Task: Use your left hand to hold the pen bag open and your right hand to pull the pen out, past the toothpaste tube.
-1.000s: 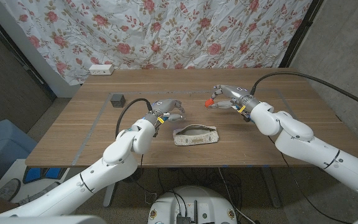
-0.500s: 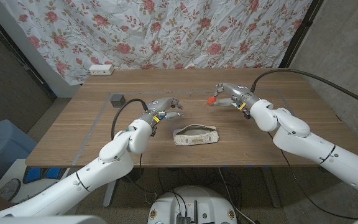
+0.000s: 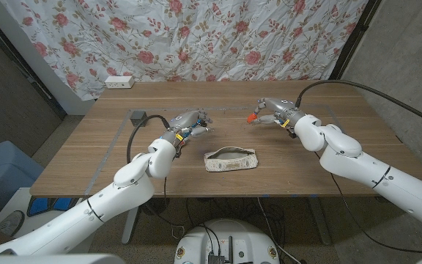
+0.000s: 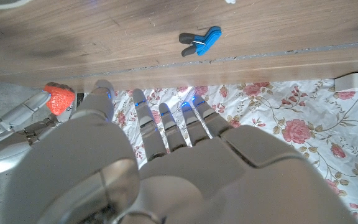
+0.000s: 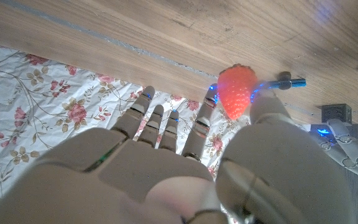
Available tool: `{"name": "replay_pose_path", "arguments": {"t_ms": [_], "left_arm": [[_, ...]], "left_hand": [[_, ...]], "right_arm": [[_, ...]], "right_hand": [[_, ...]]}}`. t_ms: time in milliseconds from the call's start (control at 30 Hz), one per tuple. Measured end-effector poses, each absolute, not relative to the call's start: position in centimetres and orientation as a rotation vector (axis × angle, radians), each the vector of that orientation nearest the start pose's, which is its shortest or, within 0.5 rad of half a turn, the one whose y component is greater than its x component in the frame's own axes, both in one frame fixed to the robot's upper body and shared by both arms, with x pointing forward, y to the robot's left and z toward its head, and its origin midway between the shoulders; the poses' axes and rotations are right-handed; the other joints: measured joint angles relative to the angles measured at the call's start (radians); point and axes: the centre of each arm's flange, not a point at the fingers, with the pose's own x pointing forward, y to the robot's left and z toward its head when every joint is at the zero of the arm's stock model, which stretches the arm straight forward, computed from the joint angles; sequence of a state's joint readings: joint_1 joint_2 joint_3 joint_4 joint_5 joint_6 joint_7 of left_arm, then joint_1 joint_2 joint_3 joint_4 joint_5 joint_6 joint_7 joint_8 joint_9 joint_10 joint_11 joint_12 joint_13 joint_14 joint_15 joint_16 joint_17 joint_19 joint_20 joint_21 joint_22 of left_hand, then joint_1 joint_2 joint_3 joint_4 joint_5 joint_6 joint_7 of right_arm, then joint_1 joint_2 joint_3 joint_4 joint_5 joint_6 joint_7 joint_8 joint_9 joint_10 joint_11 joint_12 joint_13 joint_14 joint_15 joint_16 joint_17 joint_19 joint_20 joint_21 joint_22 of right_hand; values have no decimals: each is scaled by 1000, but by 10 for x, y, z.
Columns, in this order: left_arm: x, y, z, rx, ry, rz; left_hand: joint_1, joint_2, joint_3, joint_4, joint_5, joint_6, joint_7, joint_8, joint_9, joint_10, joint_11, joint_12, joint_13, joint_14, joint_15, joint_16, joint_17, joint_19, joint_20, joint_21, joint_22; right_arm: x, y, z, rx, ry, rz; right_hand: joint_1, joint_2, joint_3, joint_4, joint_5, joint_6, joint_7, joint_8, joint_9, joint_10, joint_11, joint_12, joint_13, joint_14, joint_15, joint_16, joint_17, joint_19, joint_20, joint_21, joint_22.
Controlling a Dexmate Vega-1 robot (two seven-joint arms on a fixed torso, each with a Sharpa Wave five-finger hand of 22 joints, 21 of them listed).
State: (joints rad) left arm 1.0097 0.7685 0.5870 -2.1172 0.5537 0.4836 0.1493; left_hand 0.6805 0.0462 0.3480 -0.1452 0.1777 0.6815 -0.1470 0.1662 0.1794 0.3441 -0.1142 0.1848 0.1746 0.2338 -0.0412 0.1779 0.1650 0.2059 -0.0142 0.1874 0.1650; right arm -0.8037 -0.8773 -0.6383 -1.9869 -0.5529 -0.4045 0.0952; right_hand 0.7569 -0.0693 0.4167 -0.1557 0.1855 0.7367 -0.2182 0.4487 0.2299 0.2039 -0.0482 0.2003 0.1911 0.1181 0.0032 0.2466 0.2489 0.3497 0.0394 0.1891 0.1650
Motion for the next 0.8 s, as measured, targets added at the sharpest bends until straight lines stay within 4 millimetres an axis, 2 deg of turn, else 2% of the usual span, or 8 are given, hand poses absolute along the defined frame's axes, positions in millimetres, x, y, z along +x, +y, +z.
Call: {"name": "replay_pose_path", "arguments": {"t_ms": [500,800], "left_arm": [[537,185,-12,1140,-656,119],[545,194,-10,1067,-651,130]], "left_hand": [[-10,11,0,0,0,-43,19,0,-3,-9,-2,0,0,0,0,0,0,0,0,0,0],[-22,14,-4,4,0,-78,15,0,-3,-9,-2,0,0,-5,5,0,0,0,0,0,5]], "right_arm": [[586,-203,10,-1497,-531,11],[595,-199,5,-1512,-528,8]], "right_hand": [[0,0,0,0,0,-2,-2,0,0,16,-6,0,2,13,-12,9,0,7,7,0,0],[0,0,-3,-3,0,-1,-2,0,0,16,-5,0,2,20,-12,9,0,11,3,0,0]]}}
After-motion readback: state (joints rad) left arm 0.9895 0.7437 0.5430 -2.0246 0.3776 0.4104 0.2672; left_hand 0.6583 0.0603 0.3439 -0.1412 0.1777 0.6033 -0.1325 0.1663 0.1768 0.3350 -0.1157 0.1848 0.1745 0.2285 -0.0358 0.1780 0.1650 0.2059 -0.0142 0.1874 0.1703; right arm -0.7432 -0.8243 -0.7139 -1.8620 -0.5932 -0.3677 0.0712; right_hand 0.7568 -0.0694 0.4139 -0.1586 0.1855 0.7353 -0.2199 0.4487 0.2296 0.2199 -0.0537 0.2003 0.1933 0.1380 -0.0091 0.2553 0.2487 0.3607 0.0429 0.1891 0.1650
